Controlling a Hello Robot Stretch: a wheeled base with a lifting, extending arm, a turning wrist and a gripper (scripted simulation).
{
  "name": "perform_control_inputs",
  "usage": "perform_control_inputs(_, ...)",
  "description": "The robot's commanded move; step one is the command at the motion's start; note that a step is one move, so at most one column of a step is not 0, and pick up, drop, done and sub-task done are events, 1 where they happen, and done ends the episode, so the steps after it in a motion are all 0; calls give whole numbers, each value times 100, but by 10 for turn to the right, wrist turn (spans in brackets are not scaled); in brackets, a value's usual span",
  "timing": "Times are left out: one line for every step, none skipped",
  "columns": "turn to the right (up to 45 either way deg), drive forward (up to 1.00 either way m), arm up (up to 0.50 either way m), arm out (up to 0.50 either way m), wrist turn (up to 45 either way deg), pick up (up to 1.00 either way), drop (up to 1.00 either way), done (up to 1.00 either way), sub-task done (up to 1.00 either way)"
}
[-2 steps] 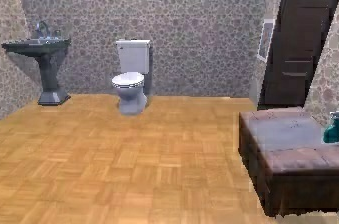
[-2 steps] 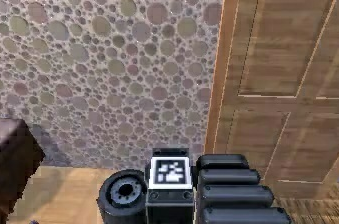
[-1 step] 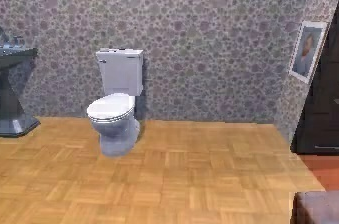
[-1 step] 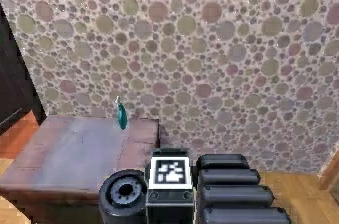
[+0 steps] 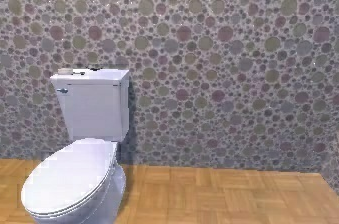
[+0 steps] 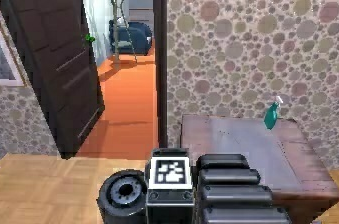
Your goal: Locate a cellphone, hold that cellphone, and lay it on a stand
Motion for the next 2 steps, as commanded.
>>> perform_control_inputs(0, 30, 0, 0, 0, 0, 0, 0, 0)
perform_control_inputs(450, 0, 0, 0, 0, 0, 0, 0, 0)
